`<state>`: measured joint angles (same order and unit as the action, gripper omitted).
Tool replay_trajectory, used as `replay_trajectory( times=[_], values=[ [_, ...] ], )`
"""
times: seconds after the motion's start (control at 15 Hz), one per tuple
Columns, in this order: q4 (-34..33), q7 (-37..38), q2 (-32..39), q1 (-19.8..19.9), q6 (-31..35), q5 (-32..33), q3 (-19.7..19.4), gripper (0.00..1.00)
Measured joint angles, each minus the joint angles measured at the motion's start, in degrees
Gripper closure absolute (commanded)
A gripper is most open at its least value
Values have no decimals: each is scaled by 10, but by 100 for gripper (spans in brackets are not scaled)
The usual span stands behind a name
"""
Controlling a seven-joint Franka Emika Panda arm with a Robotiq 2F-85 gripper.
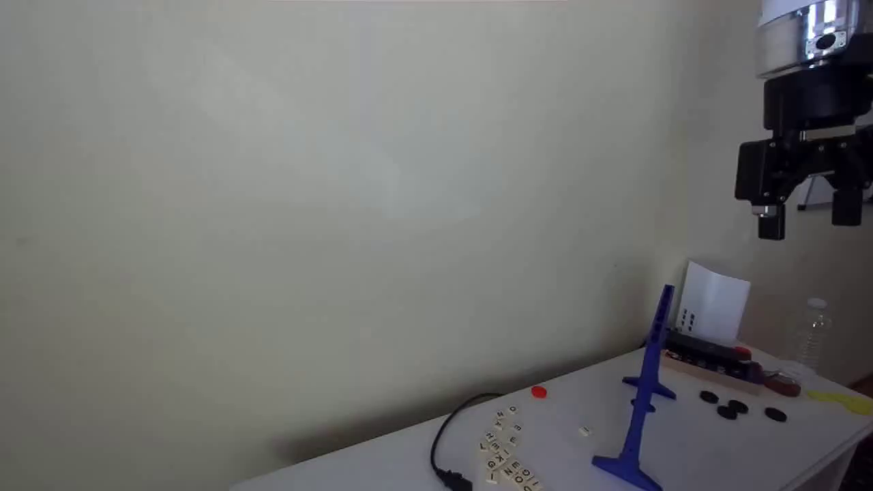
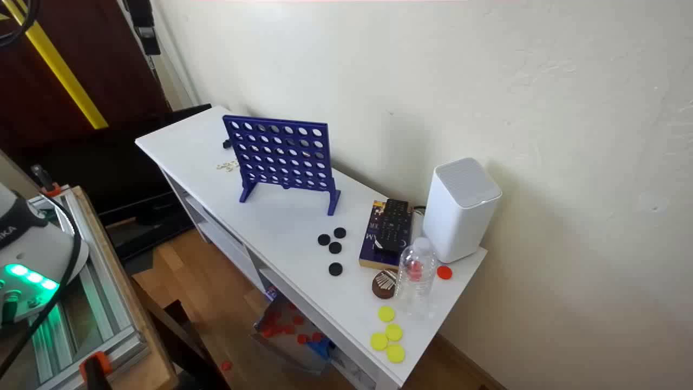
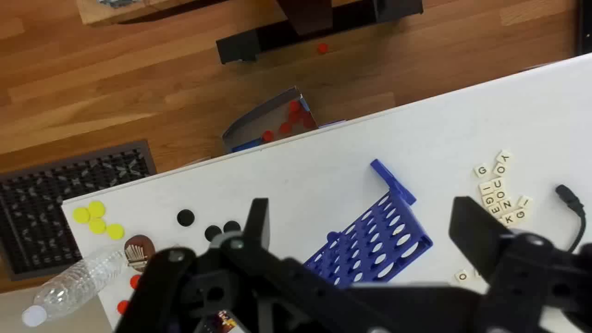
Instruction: Put the black ring on the rack
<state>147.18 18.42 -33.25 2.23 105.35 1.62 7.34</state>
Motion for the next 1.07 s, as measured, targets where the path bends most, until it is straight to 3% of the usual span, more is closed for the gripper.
replay_trajectory(
  times=[0.73, 1.07],
  values=[
    [0, 0, 0, 0, 0, 0, -1, 0],
    [6, 6, 20, 29, 12, 1, -41, 0]
  ],
)
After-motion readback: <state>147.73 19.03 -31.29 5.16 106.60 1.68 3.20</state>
